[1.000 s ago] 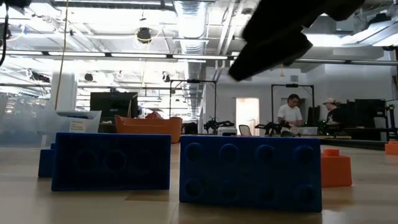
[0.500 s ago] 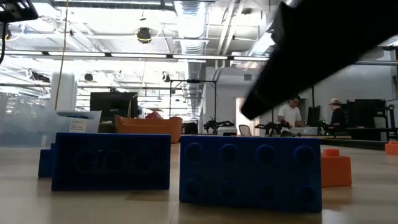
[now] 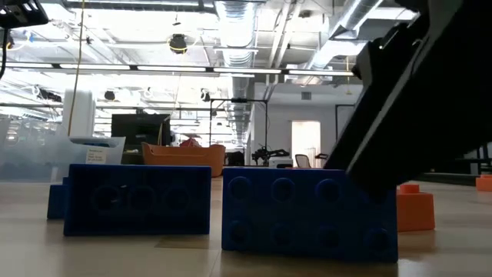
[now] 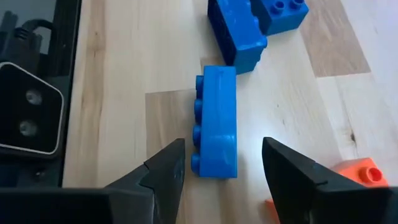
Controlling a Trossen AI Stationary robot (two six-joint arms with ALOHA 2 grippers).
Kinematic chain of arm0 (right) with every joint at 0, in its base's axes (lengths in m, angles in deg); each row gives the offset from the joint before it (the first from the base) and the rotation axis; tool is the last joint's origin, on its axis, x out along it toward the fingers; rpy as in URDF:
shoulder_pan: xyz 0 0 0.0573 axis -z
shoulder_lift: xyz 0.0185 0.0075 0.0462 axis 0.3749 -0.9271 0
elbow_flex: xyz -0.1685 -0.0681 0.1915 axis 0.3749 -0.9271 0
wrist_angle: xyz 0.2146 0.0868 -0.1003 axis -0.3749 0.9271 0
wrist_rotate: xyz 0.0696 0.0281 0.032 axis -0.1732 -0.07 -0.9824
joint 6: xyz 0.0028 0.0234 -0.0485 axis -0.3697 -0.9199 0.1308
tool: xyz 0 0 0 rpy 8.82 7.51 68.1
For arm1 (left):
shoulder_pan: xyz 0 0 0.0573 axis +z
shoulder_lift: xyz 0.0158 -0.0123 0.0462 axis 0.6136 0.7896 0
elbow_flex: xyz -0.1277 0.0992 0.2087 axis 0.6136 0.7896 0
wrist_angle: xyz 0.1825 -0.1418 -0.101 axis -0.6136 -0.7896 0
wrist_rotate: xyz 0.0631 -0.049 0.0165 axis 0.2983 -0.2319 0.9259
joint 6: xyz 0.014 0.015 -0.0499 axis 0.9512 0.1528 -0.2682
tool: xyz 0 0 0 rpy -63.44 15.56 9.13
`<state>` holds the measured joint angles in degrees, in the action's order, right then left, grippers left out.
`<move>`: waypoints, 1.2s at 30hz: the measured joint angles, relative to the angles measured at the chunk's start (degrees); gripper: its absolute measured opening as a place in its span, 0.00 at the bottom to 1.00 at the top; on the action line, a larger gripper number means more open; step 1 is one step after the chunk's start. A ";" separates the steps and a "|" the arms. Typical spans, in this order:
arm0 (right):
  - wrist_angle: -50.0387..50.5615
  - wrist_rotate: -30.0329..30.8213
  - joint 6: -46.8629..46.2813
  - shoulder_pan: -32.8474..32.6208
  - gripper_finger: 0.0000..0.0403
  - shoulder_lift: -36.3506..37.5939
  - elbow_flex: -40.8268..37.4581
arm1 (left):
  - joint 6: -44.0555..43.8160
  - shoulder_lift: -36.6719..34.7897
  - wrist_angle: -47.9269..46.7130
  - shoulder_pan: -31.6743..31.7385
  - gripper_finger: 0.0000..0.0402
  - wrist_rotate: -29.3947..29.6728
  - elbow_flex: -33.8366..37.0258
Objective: Sort blocks
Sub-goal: Put the blue game piece into the top transparent bin
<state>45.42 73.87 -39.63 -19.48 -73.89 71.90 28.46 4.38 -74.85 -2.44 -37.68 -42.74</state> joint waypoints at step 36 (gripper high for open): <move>1.48 -2.81 6.73 3.72 0.22 -1.76 -0.03 | 3.10 -0.04 -3.05 0.06 0.32 2.09 0.00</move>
<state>46.90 71.06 -32.90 -15.75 -75.65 71.87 31.56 4.33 -77.90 -2.38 -35.59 -42.74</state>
